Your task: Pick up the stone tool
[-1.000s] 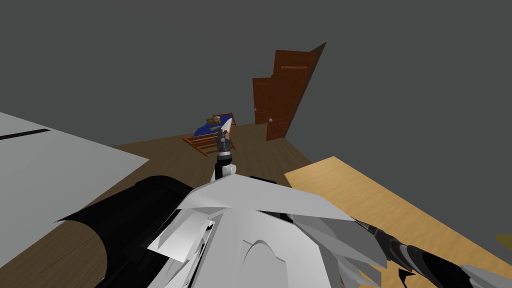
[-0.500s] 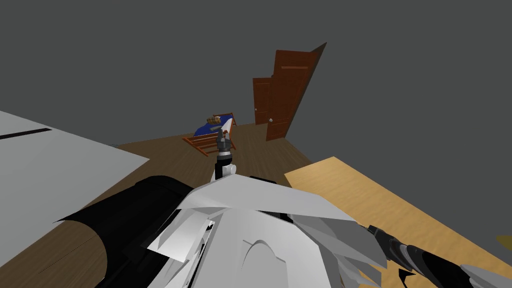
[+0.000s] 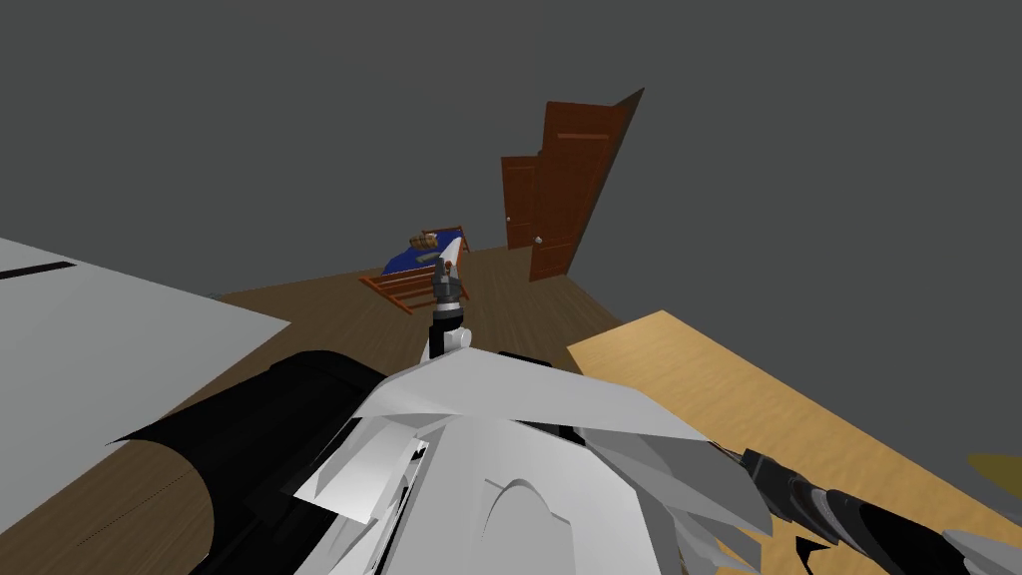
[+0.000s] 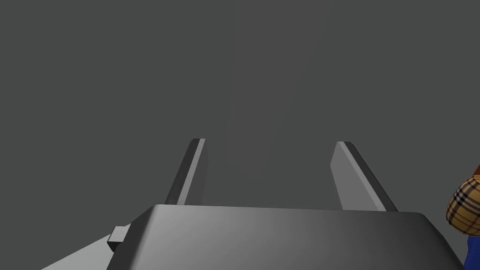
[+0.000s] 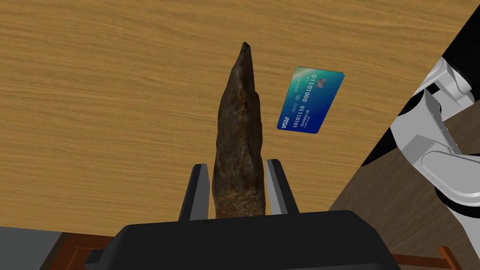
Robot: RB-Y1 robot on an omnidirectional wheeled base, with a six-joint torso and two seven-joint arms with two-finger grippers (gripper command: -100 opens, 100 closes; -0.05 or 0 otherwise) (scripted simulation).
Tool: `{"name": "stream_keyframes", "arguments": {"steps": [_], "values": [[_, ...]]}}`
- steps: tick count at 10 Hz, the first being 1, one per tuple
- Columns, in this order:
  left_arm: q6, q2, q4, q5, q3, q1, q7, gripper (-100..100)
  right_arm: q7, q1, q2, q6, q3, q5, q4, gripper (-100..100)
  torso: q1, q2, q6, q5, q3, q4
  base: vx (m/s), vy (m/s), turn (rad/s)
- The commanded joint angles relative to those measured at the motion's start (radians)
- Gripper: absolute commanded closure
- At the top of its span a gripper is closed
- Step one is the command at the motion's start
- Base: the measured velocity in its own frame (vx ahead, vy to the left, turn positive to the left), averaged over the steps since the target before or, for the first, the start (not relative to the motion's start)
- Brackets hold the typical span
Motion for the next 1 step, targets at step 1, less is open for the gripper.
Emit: {"name": "stream_keyframes", "arguments": {"steps": [1], "values": [[0.0,0.0,0.0,0.0,0.0,0.0,0.0,0,0.0,0.0,0.0,0.0,0.0,0.0,0.0,0,0.0,0.0,0.0,0.0,0.0,0.0,0.0,0.0,0.0]]}}
